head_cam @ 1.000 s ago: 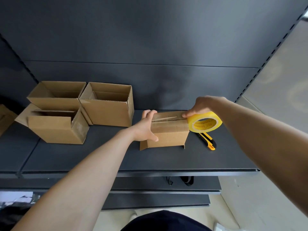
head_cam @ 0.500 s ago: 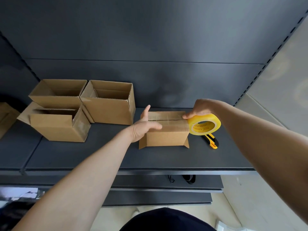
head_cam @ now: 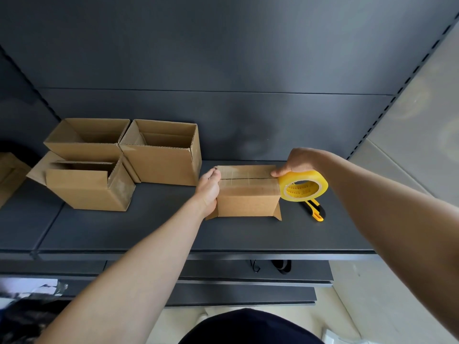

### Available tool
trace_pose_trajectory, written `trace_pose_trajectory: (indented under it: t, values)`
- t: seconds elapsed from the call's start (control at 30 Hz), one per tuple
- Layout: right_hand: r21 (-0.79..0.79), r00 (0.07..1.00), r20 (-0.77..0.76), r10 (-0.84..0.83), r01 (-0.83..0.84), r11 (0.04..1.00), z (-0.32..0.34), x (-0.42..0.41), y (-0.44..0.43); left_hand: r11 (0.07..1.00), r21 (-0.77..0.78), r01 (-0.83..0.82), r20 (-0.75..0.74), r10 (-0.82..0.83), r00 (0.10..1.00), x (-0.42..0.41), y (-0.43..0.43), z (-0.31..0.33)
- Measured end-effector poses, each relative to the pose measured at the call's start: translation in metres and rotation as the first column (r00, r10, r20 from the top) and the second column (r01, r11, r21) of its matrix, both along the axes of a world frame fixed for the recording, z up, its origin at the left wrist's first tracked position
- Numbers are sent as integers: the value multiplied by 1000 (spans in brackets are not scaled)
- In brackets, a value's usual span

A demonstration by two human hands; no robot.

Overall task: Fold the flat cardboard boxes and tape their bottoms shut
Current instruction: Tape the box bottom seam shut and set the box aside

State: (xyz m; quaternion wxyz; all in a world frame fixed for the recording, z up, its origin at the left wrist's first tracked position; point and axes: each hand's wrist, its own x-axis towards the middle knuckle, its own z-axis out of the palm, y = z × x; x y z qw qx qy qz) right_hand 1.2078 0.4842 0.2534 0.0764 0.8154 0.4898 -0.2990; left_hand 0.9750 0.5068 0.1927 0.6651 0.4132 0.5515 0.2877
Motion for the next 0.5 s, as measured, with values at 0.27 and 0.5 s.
trace_pose_trajectory:
  t: [0.27,0.5]
  values:
    - [22,999,21,-30,29,999,-5,-8,0,971,168,-172,-294,216,931,15,-3,3]
    - [20,998,9,-65,65,998,-8,-10,-3,939,222,-261,-405,333,851,18,2,3]
